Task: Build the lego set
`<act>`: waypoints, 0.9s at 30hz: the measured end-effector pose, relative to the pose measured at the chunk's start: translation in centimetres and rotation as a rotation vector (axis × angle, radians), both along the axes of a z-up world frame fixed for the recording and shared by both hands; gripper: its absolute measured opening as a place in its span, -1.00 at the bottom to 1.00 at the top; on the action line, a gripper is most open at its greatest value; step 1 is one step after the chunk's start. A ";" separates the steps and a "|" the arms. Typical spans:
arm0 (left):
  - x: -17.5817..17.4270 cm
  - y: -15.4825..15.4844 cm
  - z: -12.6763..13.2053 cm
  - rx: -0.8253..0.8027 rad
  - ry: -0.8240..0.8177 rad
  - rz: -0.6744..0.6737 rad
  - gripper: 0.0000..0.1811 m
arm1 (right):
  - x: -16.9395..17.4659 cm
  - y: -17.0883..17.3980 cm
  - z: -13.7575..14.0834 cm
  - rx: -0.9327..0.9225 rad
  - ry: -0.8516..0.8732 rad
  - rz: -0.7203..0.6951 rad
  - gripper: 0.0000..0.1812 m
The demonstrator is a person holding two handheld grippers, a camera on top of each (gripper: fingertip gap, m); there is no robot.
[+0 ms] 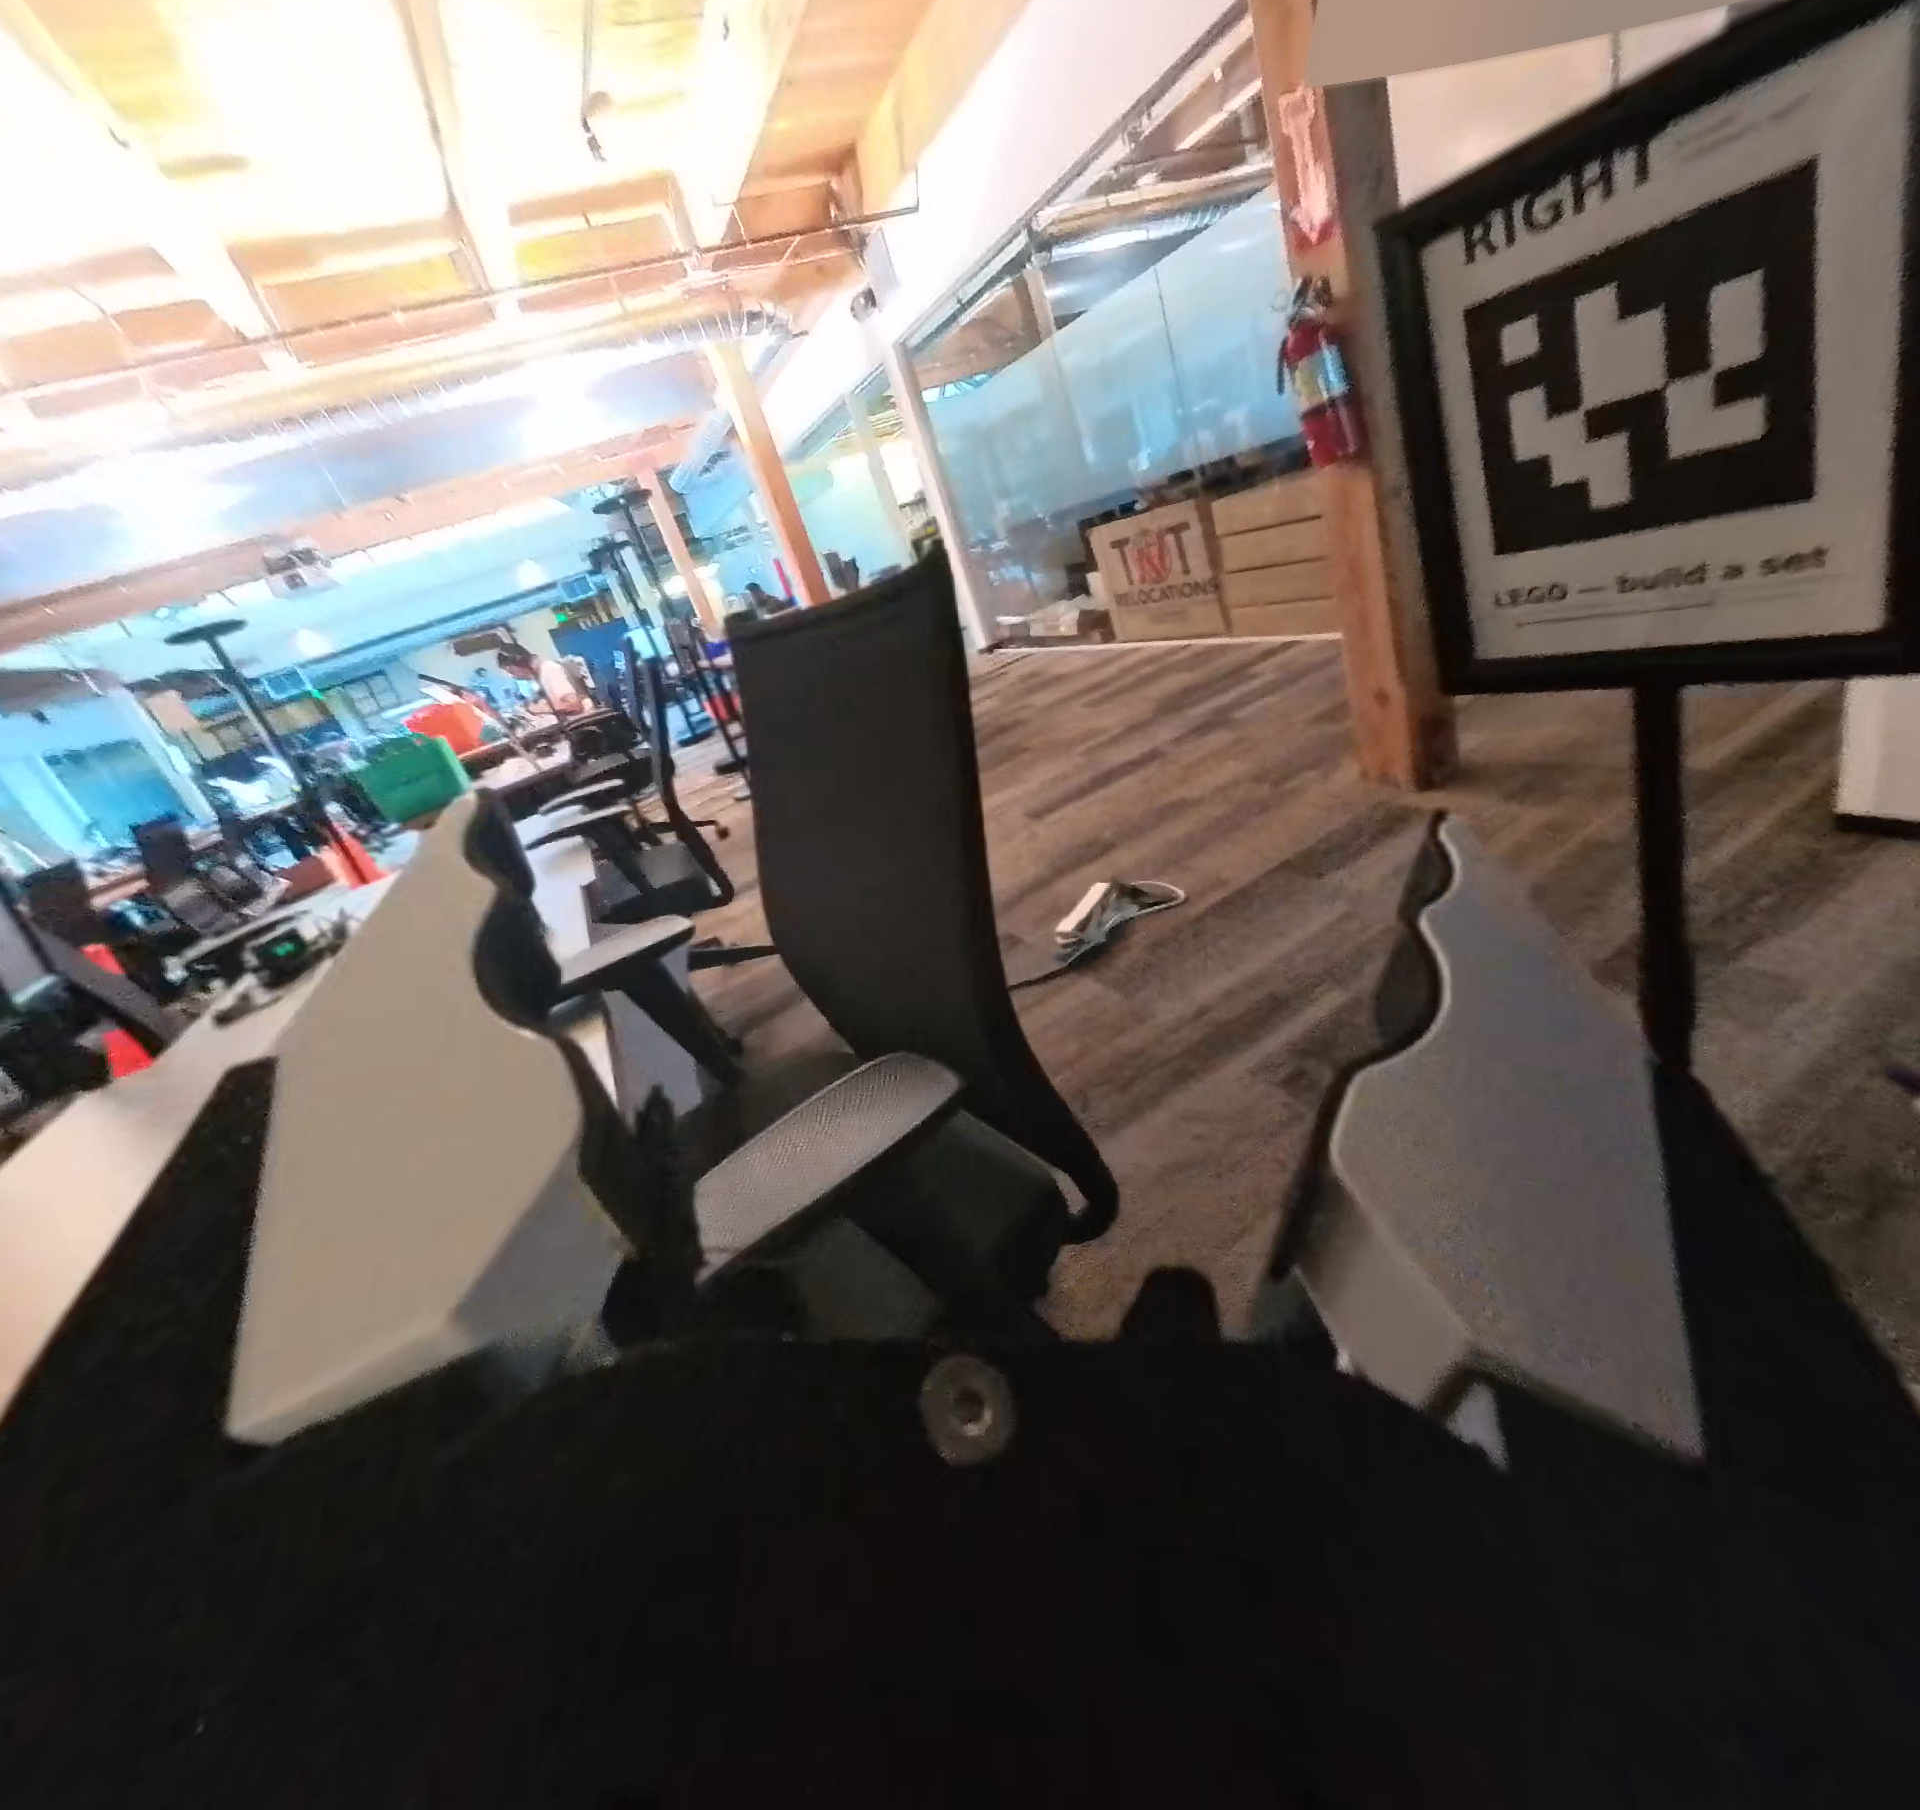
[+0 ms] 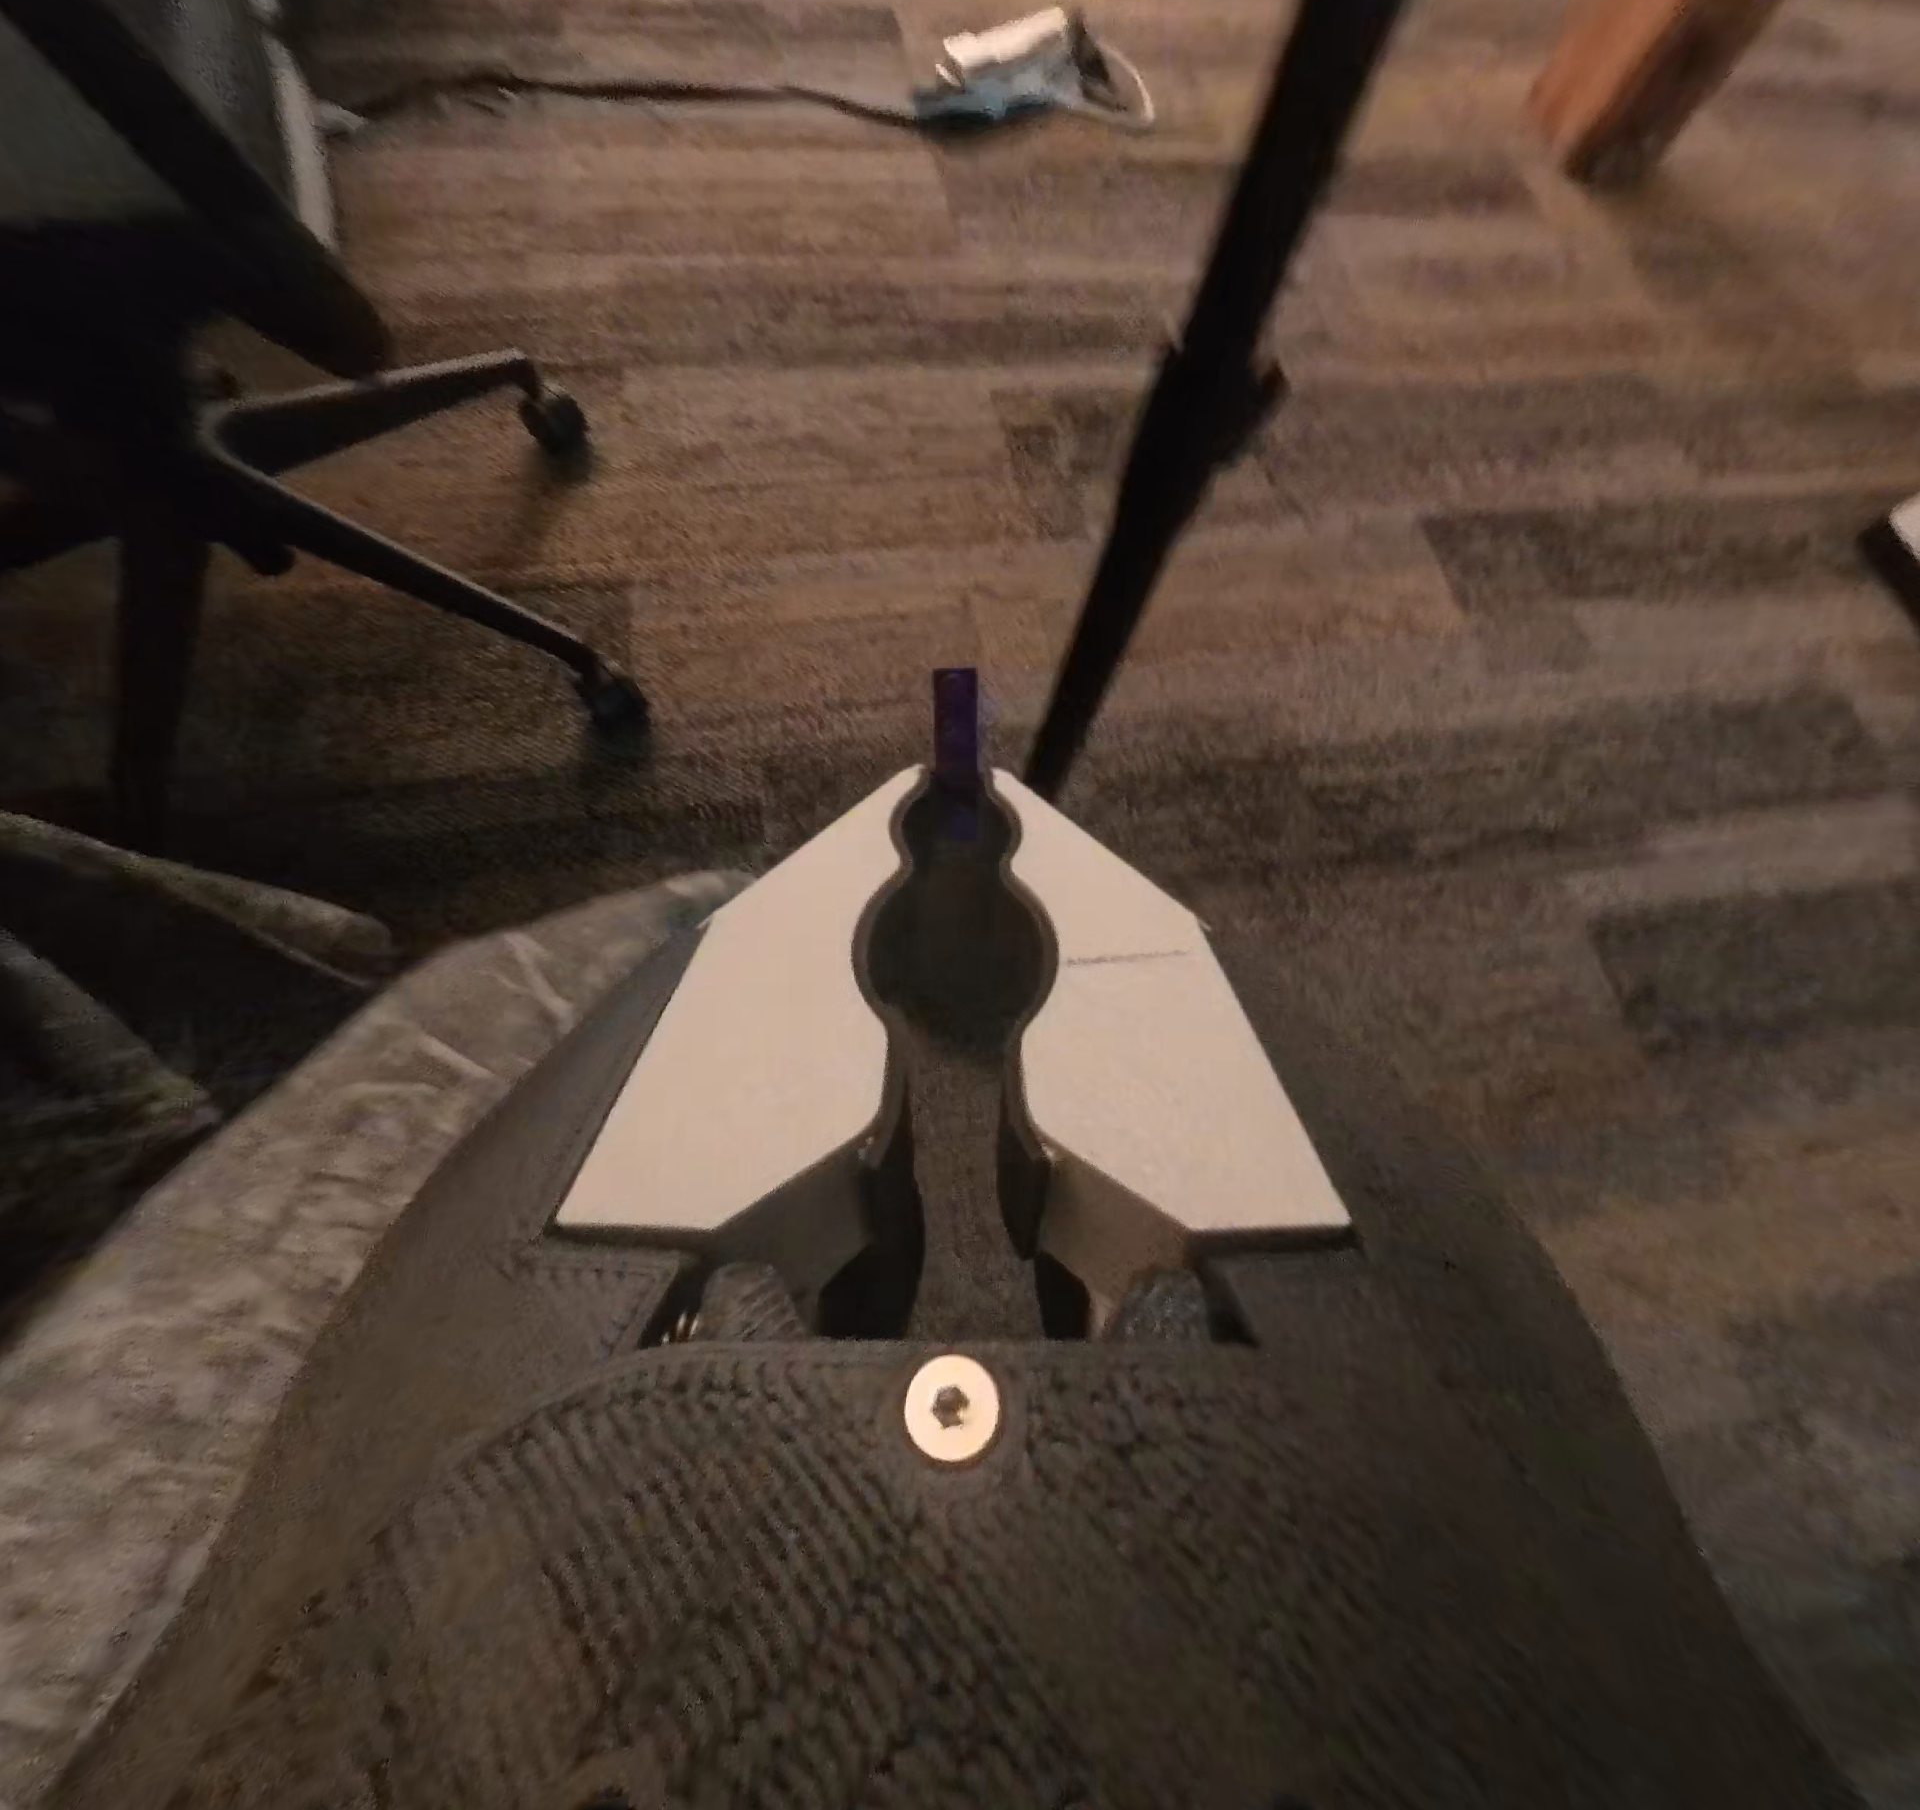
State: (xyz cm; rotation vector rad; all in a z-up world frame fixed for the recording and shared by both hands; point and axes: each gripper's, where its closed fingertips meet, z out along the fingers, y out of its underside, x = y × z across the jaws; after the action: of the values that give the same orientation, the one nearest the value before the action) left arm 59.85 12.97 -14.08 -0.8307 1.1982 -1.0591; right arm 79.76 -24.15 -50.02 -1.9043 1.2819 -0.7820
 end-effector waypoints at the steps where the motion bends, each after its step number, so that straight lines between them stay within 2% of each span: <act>1: -1.1 0.7 0.5 -0.025 -0.010 -0.004 0.73 | 0.4 1.8 1.3 0.006 -0.025 0.039 -0.93; 5: -5.6 5.1 1.8 -0.104 -0.055 0.106 0.72 | 2.1 11.3 8.0 0.047 -0.145 0.271 -0.93; 8: -8.4 8.1 1.8 -0.130 -0.080 0.219 0.72 | 2.5 19.1 13.8 0.053 -0.246 0.449 -0.93; 11: -10.9 9.9 0.9 -0.193 -0.077 0.295 0.72 | 1.7 26.6 19.3 0.044 -0.351 0.618 -0.93; 14: -14.0 11.1 -0.1 -0.261 -0.079 0.375 0.72 | -0.6 33.2 23.5 0.037 -0.451 0.764 -0.93; 19: -21.6 11.9 -0.7 -0.276 -0.090 0.545 0.72 | -7.7 42.6 27.3 0.117 -0.548 0.959 -0.93; 23: -29.5 11.3 -0.6 -0.245 -0.111 0.713 0.72 | -16.0 48.6 28.7 0.211 -0.568 1.134 -0.93; 27: -37.4 10.0 -0.8 -0.206 -0.134 0.898 0.69 | -24.7 53.0 29.4 0.297 -0.566 1.302 -0.93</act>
State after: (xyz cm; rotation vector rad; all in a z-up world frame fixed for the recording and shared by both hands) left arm 22.50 22.97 -14.92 -1.2673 0.4881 -0.4765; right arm 55.09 28.86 -20.67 -1.6210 -0.2646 -0.3167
